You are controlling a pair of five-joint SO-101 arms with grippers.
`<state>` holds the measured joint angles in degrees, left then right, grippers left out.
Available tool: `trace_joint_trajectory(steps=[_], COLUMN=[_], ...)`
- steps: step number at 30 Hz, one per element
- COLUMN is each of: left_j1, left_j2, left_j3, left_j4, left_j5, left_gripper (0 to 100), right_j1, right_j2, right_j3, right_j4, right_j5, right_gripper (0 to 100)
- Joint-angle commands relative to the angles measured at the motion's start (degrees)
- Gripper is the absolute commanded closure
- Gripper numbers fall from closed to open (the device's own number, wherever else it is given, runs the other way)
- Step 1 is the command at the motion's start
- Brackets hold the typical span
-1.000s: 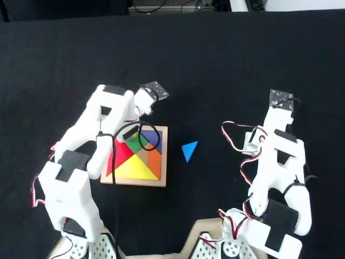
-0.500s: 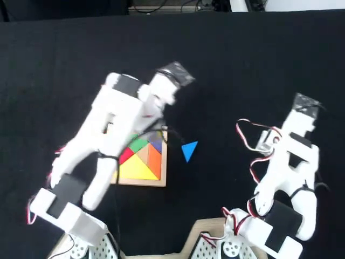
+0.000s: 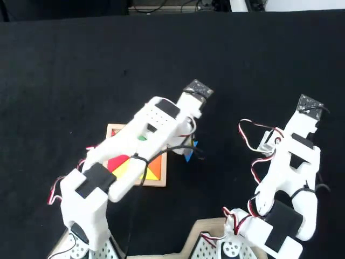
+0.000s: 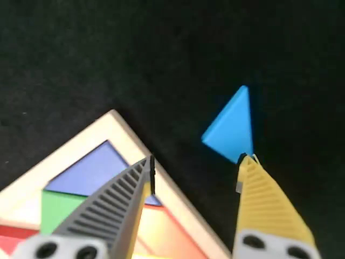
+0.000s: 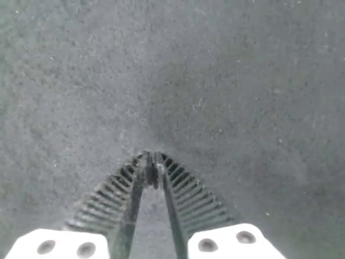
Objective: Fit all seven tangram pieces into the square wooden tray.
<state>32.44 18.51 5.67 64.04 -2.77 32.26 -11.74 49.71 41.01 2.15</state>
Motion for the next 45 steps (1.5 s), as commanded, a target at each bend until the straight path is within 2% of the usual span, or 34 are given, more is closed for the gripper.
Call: trace_joint_trajectory(steps=[1, 7, 12, 19, 24, 30, 35, 45], left_j1=[3.0, 3.0, 2.9, 3.2, 3.5, 3.8, 3.6, 3.8], left_j2=[-0.4, -0.3, 1.6, 6.1, 6.8, 6.8, 6.8, 6.9], left_j3=[-2.6, -2.9, -2.2, -2.3, -5.6, -5.8, -5.8, -5.4], left_j4=[-1.1, -1.3, -4.1, -8.2, -6.6, -2.4, -0.8, -5.2], left_j5=[1.1, 1.8, 6.2, 5.9, 0.7, 0.5, 8.4, 9.2], left_gripper=[74, 74, 74, 74, 75, 75, 75, 75], right_j1=[-1.1, -1.1, -1.1, -1.1, -2.2, -2.2, -2.3, -2.3], right_j2=[0.1, 0.1, 0.2, 0.2, 0.3, 0.3, 0.3, 0.4], right_j3=[-2.4, -2.4, -2.3, -2.3, -2.3, -2.3, -2.3, -2.3], right_j4=[-1.1, -1.1, -1.1, -1.0, -1.0, -1.1, -1.1, -1.1], right_j5=[-0.2, 1.2, 1.4, 1.5, 1.8, 1.8, 1.8, 1.8], right_gripper=[98.7, 98.7, 98.7, 98.7, 98.7, 98.7, 98.7, 98.7])
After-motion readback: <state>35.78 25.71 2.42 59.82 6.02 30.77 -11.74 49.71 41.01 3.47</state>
